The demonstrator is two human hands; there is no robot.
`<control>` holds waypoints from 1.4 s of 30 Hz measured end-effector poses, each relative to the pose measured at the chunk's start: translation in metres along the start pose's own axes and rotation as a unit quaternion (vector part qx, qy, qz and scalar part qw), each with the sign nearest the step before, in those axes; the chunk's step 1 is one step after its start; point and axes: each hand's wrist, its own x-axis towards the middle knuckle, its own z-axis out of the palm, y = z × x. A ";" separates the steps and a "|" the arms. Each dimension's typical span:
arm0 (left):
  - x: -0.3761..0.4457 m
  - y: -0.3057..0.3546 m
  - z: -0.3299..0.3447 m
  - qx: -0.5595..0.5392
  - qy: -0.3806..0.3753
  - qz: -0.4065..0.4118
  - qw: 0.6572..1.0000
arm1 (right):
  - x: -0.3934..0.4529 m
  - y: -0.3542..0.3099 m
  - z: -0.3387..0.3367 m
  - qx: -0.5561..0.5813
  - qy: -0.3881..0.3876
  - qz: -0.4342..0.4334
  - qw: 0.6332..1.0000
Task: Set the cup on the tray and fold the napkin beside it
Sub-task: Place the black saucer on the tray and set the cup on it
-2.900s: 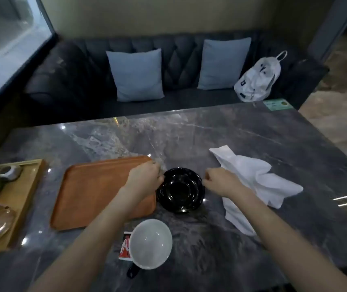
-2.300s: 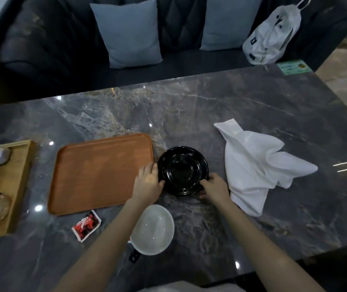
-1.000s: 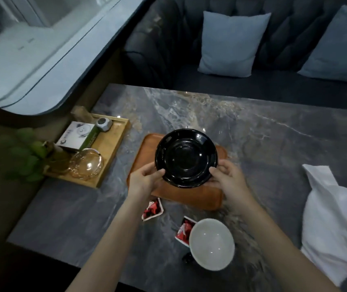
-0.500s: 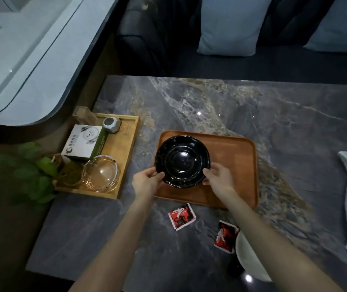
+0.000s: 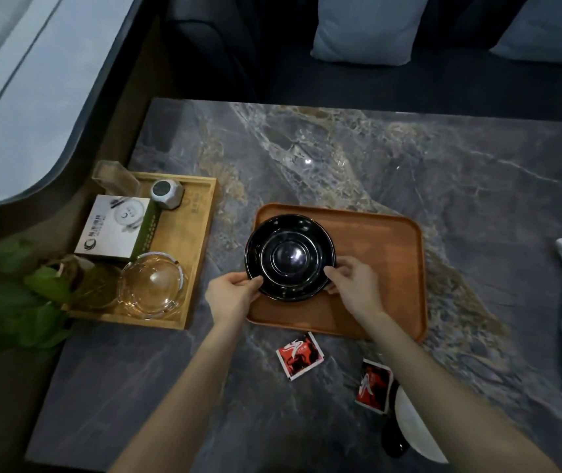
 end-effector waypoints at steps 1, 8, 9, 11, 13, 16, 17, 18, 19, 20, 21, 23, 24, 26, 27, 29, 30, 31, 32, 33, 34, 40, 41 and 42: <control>0.000 -0.001 0.000 -0.001 -0.003 -0.004 1.000 | 0.000 0.000 0.000 0.002 0.004 -0.003 1.000; -0.004 -0.009 -0.004 0.036 -0.024 0.002 0.999 | -0.005 0.001 -0.001 0.001 -0.007 -0.004 1.000; -0.004 -0.008 -0.004 0.059 -0.022 0.012 0.998 | -0.005 -0.001 -0.002 -0.010 -0.021 -0.006 1.000; -0.002 -0.004 -0.006 0.147 -0.017 0.047 0.988 | -0.004 -0.007 -0.008 -0.052 -0.054 -0.015 0.997; 0.000 0.001 -0.007 0.247 -0.004 0.089 0.965 | -0.004 -0.012 -0.017 -0.120 -0.089 -0.027 0.988; -0.006 0.009 -0.005 0.357 0.003 0.161 0.920 | -0.009 -0.020 -0.034 -0.253 -0.141 -0.062 0.955; -0.011 0.011 -0.003 0.377 -0.003 0.189 0.907 | -0.012 -0.023 -0.041 -0.287 -0.150 -0.084 0.942; -0.019 0.013 0.000 0.392 -0.008 0.216 0.894 | -0.017 -0.027 -0.048 -0.312 -0.152 -0.111 0.931; -0.028 0.015 0.003 0.408 -0.007 0.237 0.881 | -0.023 -0.030 -0.055 -0.324 -0.149 -0.140 0.924; -0.037 0.016 0.006 0.425 -0.002 0.258 0.868 | -0.029 -0.033 -0.063 -0.329 -0.145 -0.167 0.918; -0.048 0.018 0.010 0.435 0.003 0.282 0.856 | -0.035 -0.035 -0.070 -0.334 -0.138 -0.193 0.912; -0.069 0.018 0.017 0.438 0.006 0.327 0.837 | -0.046 -0.036 -0.087 -0.350 -0.121 -0.240 0.897; -0.079 0.016 0.021 0.437 0.007 0.345 0.830 | -0.051 -0.035 -0.096 -0.359 -0.113 -0.258 0.890; -0.098 0.007 0.030 0.427 0.007 0.379 0.821 | -0.061 -0.029 -0.115 -0.378 -0.096 -0.286 0.875; -0.107 0.001 0.033 0.416 0.002 0.399 0.817 | -0.065 -0.024 -0.124 -0.389 -0.087 -0.293 0.869; -0.124 -0.014 0.039 0.392 -0.018 0.456 0.799 | -0.072 -0.012 -0.142 -0.406 -0.072 -0.292 0.863; -0.132 -0.022 0.040 0.385 -0.022 0.482 0.787 | -0.075 -0.004 -0.149 -0.412 -0.070 -0.285 0.863; -0.140 -0.032 0.042 0.382 -0.018 0.498 0.778 | -0.078 0.004 -0.156 -0.416 -0.071 -0.278 0.863; -0.147 -0.042 0.044 0.381 -0.010 0.504 0.775 | -0.082 0.013 -0.162 -0.422 -0.078 -0.270 0.862; -0.155 -0.054 0.047 0.380 -0.004 0.504 0.775 | -0.084 0.022 -0.168 -0.429 -0.090 -0.262 0.860; -0.162 -0.066 0.050 0.378 -0.005 0.504 0.777 | -0.088 0.030 -0.173 -0.438 -0.105 -0.254 0.856; -0.210 -0.131 0.067 0.439 -0.066 0.457 0.770 | -0.104 0.066 -0.186 -0.412 -0.207 -0.212 0.862; -0.216 -0.139 0.071 0.462 -0.066 0.438 0.768 | -0.104 0.071 -0.186 -0.402 -0.225 -0.207 0.863; -0.220 -0.145 0.075 0.481 -0.067 0.420 0.766 | -0.104 0.075 -0.185 -0.393 -0.241 -0.198 0.865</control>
